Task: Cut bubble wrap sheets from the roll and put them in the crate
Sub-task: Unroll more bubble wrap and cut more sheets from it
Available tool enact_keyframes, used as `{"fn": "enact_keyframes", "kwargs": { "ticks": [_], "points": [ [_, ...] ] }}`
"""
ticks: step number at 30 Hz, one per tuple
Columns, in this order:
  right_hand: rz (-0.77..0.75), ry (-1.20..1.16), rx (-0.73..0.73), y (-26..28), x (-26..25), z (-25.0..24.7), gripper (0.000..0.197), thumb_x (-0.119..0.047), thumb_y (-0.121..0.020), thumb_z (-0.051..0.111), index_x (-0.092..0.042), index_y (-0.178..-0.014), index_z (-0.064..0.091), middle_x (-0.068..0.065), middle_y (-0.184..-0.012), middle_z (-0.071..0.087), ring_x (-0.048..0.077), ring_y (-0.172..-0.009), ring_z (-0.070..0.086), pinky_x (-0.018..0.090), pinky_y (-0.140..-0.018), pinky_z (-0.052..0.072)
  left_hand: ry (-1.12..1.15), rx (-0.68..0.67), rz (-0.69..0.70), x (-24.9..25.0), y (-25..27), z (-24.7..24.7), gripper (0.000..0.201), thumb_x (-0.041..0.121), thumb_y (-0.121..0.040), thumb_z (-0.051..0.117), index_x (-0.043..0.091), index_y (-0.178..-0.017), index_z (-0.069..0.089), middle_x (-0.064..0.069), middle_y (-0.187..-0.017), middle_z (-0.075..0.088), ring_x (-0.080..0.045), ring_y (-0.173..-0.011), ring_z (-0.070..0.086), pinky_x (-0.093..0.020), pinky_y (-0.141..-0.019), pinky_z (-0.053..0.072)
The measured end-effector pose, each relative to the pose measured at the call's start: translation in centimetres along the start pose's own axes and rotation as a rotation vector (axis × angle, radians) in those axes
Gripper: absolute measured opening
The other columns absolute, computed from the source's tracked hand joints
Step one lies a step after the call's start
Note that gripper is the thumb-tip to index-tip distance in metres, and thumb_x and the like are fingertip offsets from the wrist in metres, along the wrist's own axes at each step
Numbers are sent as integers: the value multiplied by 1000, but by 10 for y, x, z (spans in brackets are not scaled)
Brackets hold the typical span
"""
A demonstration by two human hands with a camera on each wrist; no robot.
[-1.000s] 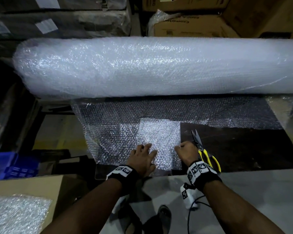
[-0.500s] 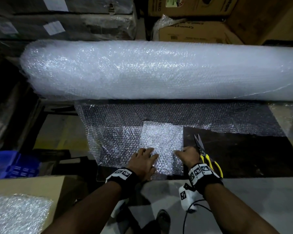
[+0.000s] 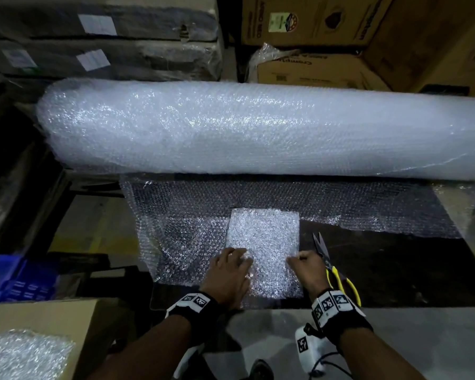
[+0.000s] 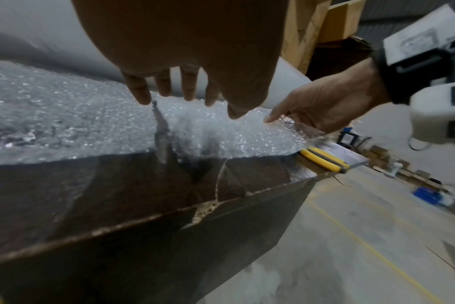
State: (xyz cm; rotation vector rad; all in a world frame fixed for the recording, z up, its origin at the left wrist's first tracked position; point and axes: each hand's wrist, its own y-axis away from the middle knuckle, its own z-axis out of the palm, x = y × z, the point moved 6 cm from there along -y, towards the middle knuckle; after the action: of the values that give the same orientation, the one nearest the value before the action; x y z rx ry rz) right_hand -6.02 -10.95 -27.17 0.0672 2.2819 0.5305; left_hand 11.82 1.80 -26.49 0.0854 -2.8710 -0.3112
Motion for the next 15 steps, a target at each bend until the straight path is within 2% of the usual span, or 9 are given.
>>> {"fn": "enact_keyframes", "kwargs": {
  "ticks": [2,5,8,11,12,13,14,15],
  "points": [
    [-10,-52,10,5,-3,-7,32,-6,-82,72,-9,-54,58,17,-59,60,19,-59,50,36,-61,43,20,26,-140,-11,1,-3,58,44,-100,43,22,-152,30,-6,-163,16,-35,-148,13,-51,-118,20],
    [-8,-71,8,7,-6,-13,32,-5,-86,72,-19,-63,55,21,-72,66,24,-73,61,46,-78,52,72,-14,-300,-31,0,-1,67,51,-100,42,20,-156,20,-7,-165,10,-36,-150,7,-53,-119,16],
    [-31,-38,-8,2,-4,-11,14,-8,-85,75,-13,-77,65,14,-73,69,33,-80,70,45,-80,55,44,-23,-276,-43,-9,-5,62,50,-102,32,18,-155,23,-6,-165,10,-33,-150,8,-50,-118,18],
    [-47,9,-21,0,-3,-9,21,-10,-86,73,-17,-69,63,14,-75,71,29,-76,67,35,-73,51,-8,-5,-247,-58,-30,-18,72,52,-93,5,18,-151,30,-7,-163,16,-31,-147,17,-48,-115,27],
    [-53,20,-29,0,-3,-9,22,-10,-87,72,-15,-69,62,12,-74,69,26,-73,63,30,-68,46,-30,-7,-252,-66,-39,-21,67,50,-95,9,18,-151,30,-6,-164,15,-32,-146,18,-49,-114,29],
    [-51,38,-35,0,-2,-8,20,-10,-88,71,-12,-70,62,10,-71,66,23,-69,59,28,-62,40,-64,-33,-246,-74,-50,-22,58,44,-99,22,19,-152,27,-6,-165,12,-34,-147,17,-51,-114,29],
    [-59,65,-38,1,-3,-7,19,-10,-89,70,-10,-71,63,7,-66,63,20,-65,56,27,-58,38,-89,-52,-235,-80,-60,-23,58,36,-101,37,21,-155,21,-6,-166,7,-36,-147,16,-53,-115,29],
    [-66,94,-42,-1,-1,-6,20,-12,-89,70,-9,-70,64,5,-62,61,19,-62,55,26,-55,38,-115,-67,-223,-86,-71,-25,66,30,-99,47,23,-156,15,-6,-166,3,-39,-147,14,-56,-115,27]
  ]
}}
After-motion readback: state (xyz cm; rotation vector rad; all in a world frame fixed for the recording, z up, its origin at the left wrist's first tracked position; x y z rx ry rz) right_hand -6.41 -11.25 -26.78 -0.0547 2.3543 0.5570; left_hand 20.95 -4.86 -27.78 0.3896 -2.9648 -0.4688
